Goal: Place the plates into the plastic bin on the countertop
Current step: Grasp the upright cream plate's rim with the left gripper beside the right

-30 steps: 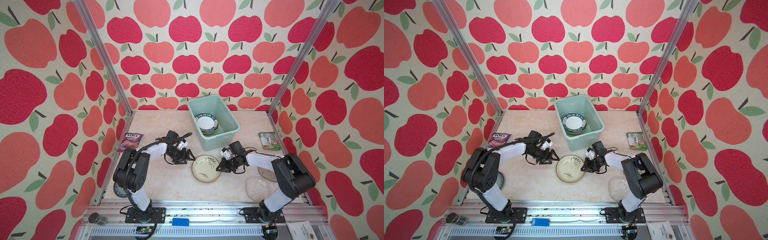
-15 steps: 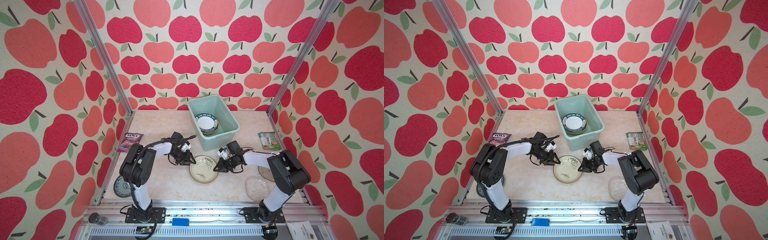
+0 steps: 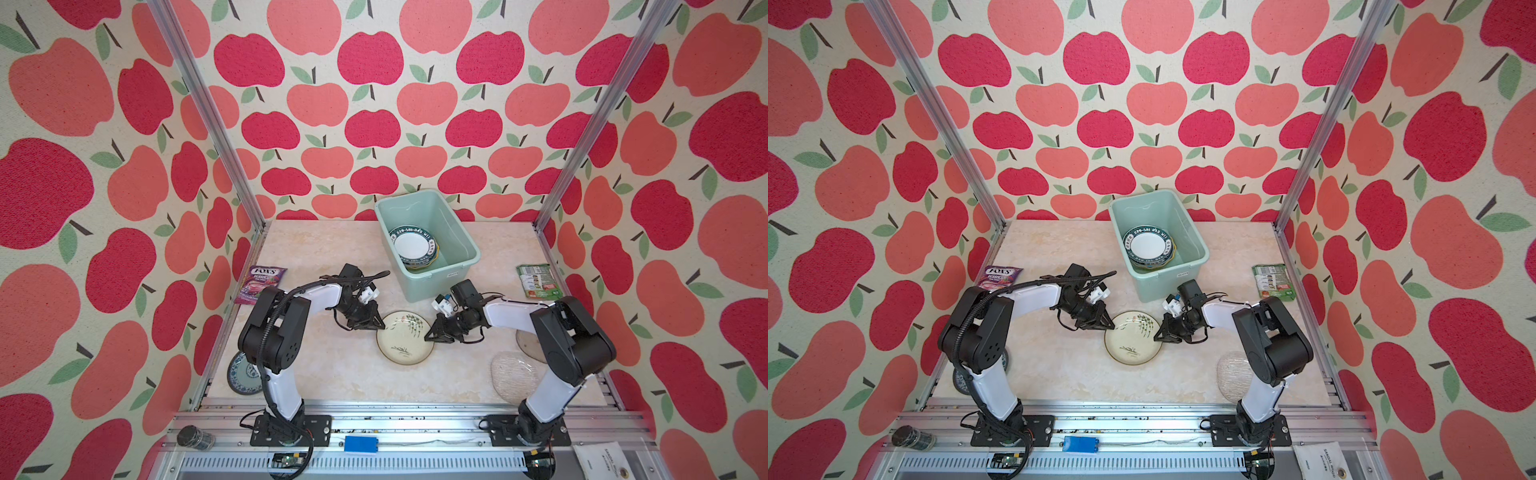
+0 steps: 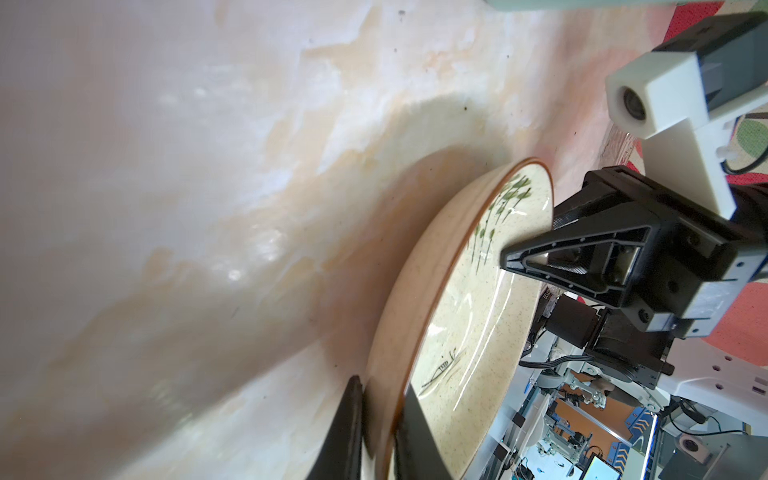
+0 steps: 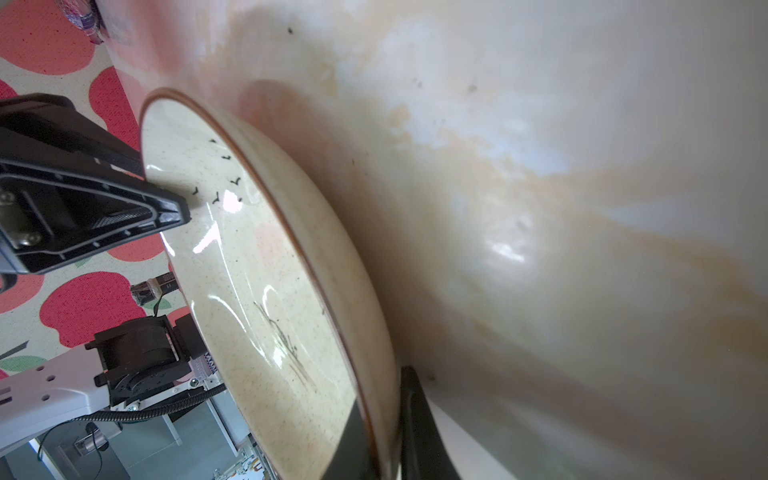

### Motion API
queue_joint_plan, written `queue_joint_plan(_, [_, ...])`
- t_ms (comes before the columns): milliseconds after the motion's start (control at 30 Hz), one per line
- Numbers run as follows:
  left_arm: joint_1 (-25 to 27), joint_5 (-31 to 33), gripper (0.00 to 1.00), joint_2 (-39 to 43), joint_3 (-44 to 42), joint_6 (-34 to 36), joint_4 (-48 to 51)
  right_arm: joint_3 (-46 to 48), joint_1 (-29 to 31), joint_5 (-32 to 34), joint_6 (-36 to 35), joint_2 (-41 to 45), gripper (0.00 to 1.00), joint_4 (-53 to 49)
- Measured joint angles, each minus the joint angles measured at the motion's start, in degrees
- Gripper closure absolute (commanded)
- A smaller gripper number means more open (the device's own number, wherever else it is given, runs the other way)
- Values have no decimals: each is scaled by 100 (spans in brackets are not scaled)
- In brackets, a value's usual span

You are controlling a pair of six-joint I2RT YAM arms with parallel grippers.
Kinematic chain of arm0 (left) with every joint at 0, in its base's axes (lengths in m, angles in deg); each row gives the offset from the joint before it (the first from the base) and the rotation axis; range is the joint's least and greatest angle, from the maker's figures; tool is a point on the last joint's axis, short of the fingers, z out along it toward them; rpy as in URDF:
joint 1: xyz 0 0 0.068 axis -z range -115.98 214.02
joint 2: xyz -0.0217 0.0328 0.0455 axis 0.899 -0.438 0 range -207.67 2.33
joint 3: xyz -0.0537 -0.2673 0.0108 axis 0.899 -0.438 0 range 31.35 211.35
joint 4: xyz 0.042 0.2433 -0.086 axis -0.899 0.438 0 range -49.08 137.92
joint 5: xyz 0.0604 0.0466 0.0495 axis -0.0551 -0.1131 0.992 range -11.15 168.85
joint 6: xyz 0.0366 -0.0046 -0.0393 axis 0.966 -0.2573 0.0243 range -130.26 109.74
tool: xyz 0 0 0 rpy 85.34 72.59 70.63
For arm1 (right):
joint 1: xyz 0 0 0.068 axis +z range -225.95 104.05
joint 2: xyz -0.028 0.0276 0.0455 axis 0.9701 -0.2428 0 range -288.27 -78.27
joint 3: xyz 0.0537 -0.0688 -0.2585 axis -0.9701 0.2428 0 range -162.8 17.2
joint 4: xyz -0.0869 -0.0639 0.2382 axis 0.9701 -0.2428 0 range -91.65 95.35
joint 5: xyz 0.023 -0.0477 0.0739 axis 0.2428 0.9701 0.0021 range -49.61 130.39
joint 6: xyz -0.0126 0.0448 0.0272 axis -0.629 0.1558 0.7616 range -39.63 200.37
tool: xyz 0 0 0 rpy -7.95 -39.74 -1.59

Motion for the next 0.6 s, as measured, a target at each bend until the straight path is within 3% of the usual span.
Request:
queue_joint_plan(167, [-42, 24, 100, 0, -59, -39, 44, -42, 90, -151, -11, -15, 62, 181])
queue_joint_plan(267, [-144, 26, 100, 24, -168, -103, 37, -42, 114, -238, 13, -20, 56, 278])
queue_joint_plan(600, [-260, 2, 100, 76, -345, -140, -2, 389, 111, -1099, 691, -352, 56, 1812])
